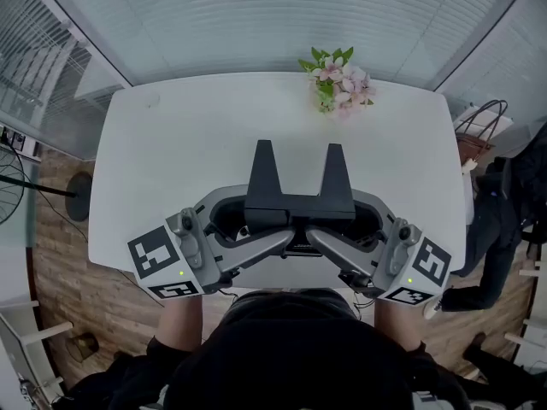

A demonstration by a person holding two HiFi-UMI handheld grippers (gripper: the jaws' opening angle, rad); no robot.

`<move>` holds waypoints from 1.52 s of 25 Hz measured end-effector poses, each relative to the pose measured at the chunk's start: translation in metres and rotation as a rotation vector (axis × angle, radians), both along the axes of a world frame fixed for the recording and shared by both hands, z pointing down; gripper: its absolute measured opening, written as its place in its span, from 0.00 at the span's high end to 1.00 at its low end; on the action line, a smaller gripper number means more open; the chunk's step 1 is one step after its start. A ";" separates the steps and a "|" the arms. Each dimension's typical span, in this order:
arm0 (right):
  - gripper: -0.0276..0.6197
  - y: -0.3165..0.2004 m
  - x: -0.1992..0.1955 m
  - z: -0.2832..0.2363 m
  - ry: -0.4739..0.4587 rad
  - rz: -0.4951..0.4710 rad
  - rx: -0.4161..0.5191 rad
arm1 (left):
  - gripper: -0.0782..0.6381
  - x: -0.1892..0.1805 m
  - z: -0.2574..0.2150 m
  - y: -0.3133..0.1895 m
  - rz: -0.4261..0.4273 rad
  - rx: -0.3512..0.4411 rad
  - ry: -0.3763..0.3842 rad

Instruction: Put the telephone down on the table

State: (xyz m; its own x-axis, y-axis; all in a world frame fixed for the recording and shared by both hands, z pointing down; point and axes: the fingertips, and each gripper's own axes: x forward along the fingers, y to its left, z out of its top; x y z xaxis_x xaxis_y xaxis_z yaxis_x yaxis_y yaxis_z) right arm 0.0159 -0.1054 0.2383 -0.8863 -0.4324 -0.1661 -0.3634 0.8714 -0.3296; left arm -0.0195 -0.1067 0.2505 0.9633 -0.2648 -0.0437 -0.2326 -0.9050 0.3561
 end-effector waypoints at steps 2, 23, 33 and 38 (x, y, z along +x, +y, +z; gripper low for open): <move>0.66 -0.001 0.000 0.006 0.002 0.000 -0.016 | 0.60 0.000 0.006 -0.001 0.000 -0.018 0.002; 0.66 -0.009 -0.008 0.050 -0.005 -0.014 -0.132 | 0.60 -0.008 0.051 -0.006 -0.016 -0.137 0.002; 0.66 -0.013 -0.007 0.067 -0.009 -0.012 -0.180 | 0.60 -0.006 0.067 -0.010 -0.012 -0.182 -0.005; 0.66 -0.014 -0.006 0.073 -0.012 -0.009 -0.196 | 0.60 -0.005 0.073 -0.011 -0.007 -0.197 -0.008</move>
